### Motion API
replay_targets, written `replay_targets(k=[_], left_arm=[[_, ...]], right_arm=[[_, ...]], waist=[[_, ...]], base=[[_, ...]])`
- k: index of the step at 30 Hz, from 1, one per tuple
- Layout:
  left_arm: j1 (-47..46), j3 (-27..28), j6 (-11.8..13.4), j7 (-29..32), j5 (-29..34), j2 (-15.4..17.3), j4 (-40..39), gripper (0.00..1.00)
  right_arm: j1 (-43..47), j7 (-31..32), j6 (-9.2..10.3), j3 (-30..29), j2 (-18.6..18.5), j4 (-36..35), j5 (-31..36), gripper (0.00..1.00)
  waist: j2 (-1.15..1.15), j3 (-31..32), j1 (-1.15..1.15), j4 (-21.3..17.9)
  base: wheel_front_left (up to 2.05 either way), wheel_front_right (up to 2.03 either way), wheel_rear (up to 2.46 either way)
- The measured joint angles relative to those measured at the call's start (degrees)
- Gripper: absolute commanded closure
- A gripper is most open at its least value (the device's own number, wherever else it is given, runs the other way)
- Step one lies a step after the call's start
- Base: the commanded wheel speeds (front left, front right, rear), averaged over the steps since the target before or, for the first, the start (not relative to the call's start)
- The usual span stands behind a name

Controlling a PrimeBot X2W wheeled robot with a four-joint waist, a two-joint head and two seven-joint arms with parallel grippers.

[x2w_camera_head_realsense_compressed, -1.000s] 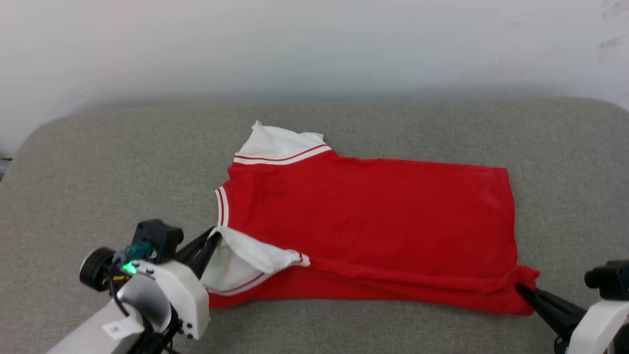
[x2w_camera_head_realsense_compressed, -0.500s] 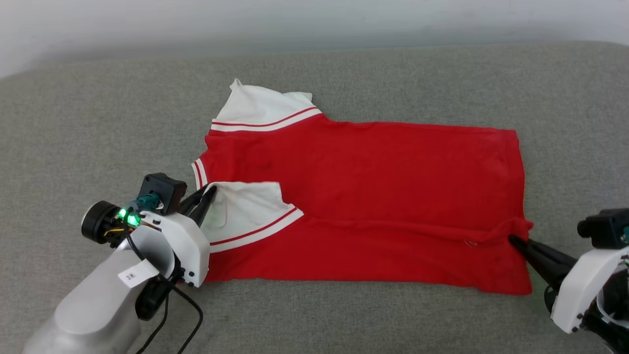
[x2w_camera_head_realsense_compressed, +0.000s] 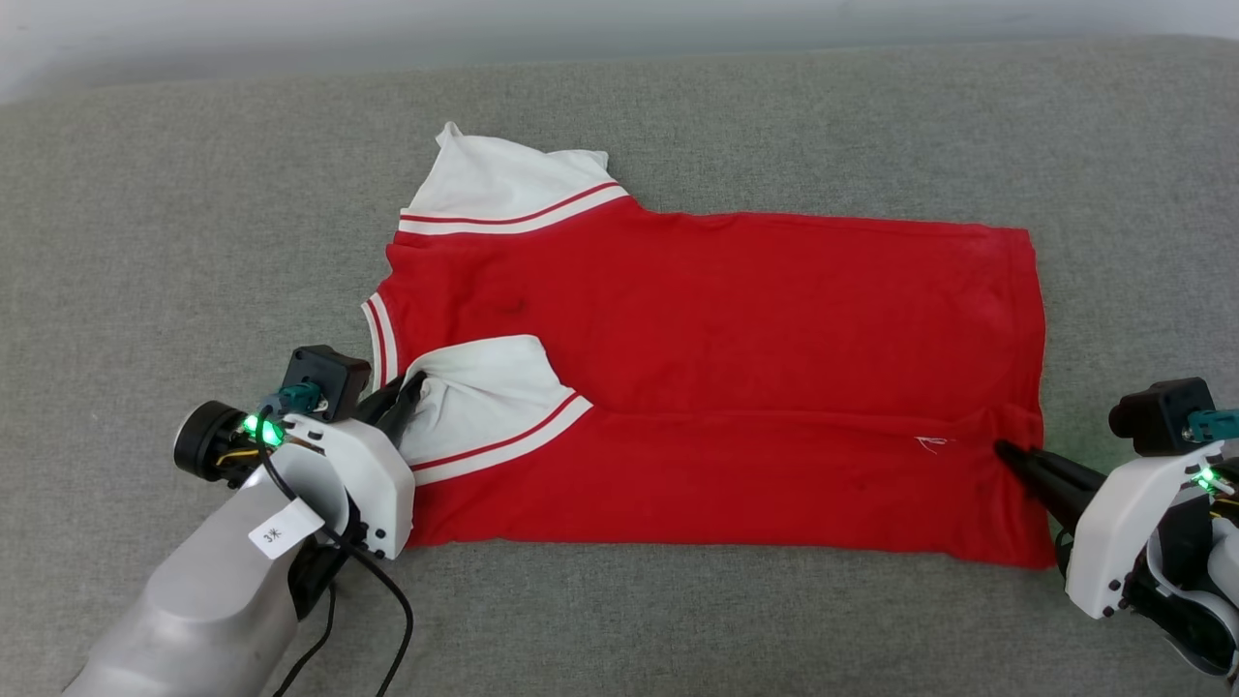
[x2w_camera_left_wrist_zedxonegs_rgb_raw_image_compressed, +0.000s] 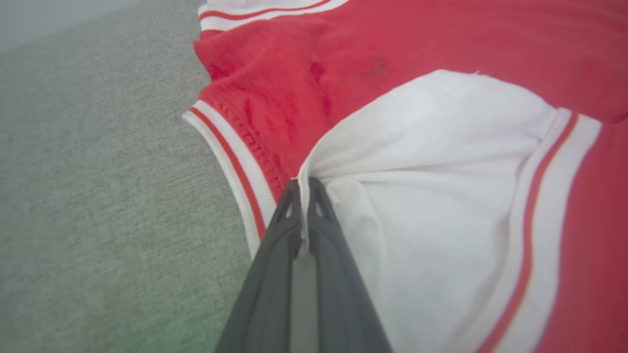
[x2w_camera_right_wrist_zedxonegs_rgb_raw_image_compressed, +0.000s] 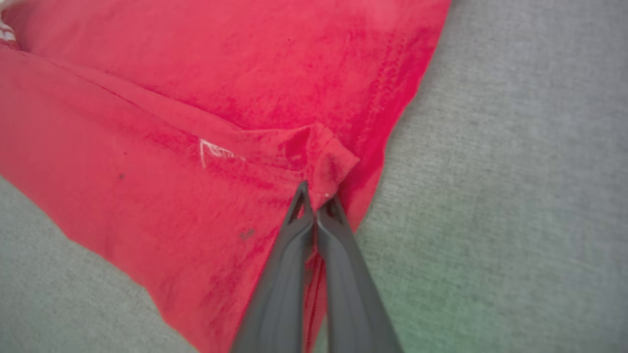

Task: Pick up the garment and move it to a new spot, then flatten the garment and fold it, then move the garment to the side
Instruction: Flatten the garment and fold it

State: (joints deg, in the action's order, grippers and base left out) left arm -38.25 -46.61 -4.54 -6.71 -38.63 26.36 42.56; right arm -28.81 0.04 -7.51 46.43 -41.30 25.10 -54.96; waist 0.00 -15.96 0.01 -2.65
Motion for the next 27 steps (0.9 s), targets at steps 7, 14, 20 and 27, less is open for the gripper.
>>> replay_targets(k=[7, 14, 20, 27], left_arm=[[-1.44, -0.3, -0.53, -1.76, -0.43, -1.97, 5.22, 0.0], [-2.73, -0.14, -1.48, 0.44, -1.98, -1.25, 6.87, 0.0], [-4.34, -0.62, -2.53, 10.81, -6.42, 1.59, 3.61, 0.0], [-5.6, -2.56, -2.86, 27.11, -13.73, 7.32, -7.03, 0.0]], right_arm=[[-0.57, -2.53, -0.01, 0.38, 0.91, 1.49, 0.78, 0.0], [1.07, -4.91, 0.0, -0.59, 0.82, 0.34, 1.34, 0.0], [3.13, -4.95, 0.0, -1.33, 0.76, -0.21, 2.56, 0.0], [5.09, -4.02, 0.0, -2.74, 0.93, -1.1, 3.22, 0.0]], waist=[[0.0, 1.44, 0.0, 0.07], [0.0, 5.21, 0.0, 0.78], [0.0, 8.3, -0.01, 1.4], [0.0, 9.66, -0.01, 1.93]], base=[[0.0, 0.0, 0.0], [0.0, 0.0, 0.0], [0.0, 0.0, 0.0], [0.0, 0.0, 0.0]])
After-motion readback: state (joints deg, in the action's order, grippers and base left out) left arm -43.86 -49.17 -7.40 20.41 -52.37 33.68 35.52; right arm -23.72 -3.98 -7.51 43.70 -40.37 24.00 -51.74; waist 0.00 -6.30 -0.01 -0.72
